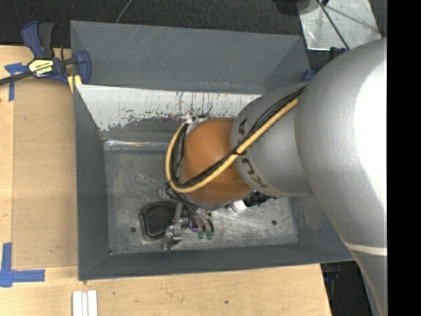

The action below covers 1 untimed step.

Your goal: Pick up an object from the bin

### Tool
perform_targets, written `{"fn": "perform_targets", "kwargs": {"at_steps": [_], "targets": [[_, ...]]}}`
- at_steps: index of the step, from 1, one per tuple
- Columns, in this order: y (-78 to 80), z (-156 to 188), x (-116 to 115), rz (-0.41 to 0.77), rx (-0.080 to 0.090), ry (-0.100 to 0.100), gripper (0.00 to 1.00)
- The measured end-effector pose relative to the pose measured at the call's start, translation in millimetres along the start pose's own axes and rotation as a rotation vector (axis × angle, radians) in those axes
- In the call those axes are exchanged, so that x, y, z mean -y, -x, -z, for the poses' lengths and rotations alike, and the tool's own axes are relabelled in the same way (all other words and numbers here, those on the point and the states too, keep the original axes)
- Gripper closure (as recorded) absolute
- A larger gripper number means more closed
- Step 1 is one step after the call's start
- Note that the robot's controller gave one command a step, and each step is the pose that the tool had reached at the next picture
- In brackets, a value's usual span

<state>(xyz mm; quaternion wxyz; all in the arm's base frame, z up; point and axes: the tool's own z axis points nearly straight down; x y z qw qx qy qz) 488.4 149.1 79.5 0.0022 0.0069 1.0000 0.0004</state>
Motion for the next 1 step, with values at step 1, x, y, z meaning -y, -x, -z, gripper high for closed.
{"fn": "perform_targets", "kwargs": {"at_steps": [1], "targets": [[1.1, 1.8, 1.5, -0.005, 0.001, 0.000, 1.00]]}}
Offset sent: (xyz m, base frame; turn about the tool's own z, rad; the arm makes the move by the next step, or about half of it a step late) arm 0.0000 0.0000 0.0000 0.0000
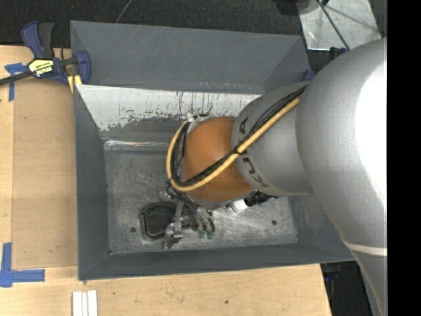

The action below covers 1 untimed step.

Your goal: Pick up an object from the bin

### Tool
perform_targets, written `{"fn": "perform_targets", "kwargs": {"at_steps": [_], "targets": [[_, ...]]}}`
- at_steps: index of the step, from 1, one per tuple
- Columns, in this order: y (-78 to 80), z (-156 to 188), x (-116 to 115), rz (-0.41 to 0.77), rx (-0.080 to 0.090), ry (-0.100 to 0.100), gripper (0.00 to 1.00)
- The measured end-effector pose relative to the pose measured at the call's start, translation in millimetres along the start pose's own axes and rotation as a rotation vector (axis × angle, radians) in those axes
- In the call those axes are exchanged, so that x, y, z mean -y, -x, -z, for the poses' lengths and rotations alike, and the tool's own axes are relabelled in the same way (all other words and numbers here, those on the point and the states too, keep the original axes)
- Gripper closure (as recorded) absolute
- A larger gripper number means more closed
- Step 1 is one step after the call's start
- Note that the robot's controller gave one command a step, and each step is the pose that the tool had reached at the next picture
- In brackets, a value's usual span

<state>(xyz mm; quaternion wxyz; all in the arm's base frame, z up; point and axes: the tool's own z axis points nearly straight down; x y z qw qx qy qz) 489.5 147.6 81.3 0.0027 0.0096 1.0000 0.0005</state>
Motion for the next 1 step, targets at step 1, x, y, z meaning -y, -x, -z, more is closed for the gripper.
{"fn": "perform_targets", "kwargs": {"at_steps": [1], "targets": [[17.9, 120.6, 4.2, 0.017, -0.001, 0.000, 1.00]]}}
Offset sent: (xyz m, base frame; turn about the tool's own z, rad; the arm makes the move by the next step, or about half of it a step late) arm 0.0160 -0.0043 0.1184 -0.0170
